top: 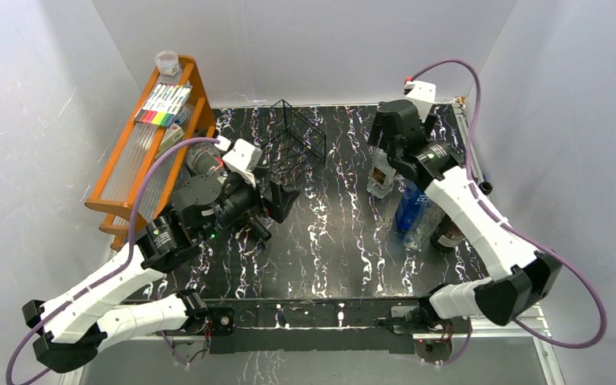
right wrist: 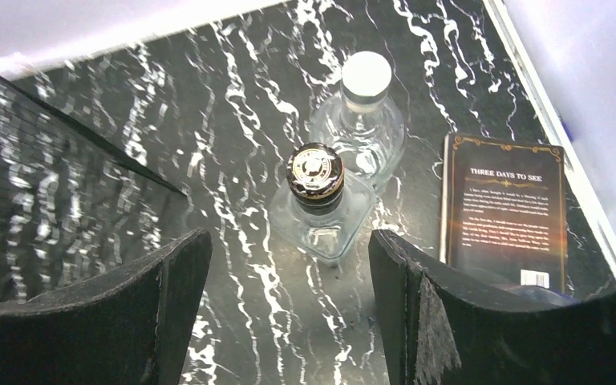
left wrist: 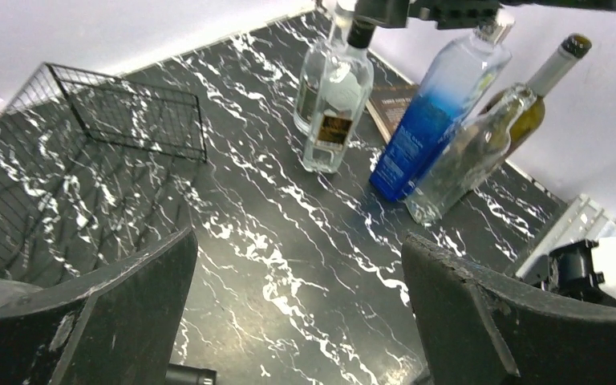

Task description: Put the wine bottle on the wine rack

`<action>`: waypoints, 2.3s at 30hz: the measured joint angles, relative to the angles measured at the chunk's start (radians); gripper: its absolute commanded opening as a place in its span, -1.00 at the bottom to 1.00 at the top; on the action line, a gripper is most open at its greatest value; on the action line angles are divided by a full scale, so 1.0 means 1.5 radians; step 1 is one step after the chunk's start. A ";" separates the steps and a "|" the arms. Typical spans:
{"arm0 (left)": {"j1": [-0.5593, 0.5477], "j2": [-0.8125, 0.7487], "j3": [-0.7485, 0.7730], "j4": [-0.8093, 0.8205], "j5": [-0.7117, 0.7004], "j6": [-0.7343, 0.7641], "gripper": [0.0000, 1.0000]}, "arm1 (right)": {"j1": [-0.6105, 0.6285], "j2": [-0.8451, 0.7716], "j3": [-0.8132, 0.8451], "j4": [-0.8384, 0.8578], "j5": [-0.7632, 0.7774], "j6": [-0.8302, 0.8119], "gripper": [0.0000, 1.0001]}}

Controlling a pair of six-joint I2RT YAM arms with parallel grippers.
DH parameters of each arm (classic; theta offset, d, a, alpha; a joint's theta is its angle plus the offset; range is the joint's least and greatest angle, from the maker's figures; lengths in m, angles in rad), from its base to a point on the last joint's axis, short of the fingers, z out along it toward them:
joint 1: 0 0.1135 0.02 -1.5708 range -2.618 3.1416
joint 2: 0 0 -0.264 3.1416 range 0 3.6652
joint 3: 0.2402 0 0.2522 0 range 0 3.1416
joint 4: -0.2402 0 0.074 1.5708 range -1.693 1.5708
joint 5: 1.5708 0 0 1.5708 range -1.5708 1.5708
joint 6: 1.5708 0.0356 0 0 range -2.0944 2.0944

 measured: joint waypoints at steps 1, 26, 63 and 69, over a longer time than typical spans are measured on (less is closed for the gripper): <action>0.000 0.004 -0.005 0.000 0.005 -0.006 0.96 | -0.004 0.012 0.000 -0.005 -0.002 -0.001 0.63; 0.000 0.023 -0.044 0.004 0.027 -0.056 0.96 | -0.102 0.120 0.000 0.038 -0.106 -0.089 -0.67; -0.021 0.237 -0.273 0.323 0.175 0.093 0.97 | -0.106 -0.203 -0.233 -0.047 -0.575 -0.053 -1.00; -0.017 0.256 -0.274 0.392 0.282 0.091 0.97 | -0.106 -0.253 -0.271 -0.045 -0.643 -0.078 -1.00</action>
